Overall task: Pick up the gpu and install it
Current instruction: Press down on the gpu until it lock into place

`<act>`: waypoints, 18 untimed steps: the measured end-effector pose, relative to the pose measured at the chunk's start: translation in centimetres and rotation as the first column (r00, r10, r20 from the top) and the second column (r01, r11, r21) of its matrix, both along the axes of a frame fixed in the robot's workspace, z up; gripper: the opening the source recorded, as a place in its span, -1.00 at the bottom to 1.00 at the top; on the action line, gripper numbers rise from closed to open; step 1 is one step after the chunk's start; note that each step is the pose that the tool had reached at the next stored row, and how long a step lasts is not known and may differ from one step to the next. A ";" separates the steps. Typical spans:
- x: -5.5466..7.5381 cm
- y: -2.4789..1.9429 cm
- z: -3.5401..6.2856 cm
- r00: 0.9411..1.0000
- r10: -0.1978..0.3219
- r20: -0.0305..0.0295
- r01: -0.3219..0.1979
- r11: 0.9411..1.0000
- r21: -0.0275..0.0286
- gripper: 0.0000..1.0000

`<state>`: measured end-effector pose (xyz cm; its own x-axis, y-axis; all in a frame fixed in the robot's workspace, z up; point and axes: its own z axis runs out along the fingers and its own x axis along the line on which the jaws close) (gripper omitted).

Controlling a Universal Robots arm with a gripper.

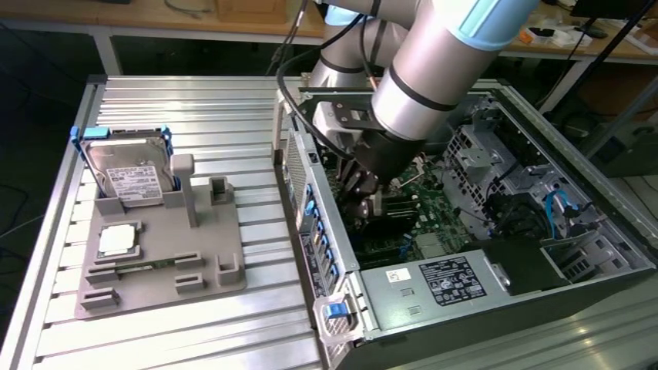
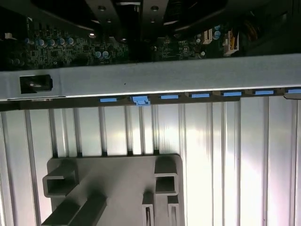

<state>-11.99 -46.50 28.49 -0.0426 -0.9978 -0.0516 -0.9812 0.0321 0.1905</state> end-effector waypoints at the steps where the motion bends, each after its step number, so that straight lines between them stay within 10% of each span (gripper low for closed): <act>1: 0.1 0.00 -0.01 1.000 0.000 -0.009 0.000 1.000 0.000 -0.80; 4: 0.7 0.00 -0.08 1.000 -0.001 -0.025 0.001 1.000 0.000 -0.80; 14: 1.0 0.13 1.21 1.000 -0.002 -0.031 0.002 1.000 -0.001 -0.80; 18: 1.0 0.16 1.21 0.995 -0.003 -0.101 0.003 1.000 -0.001 -0.80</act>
<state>-10.95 -46.34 29.70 -0.0507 -0.9977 -0.0461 -0.9569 0.0353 0.2884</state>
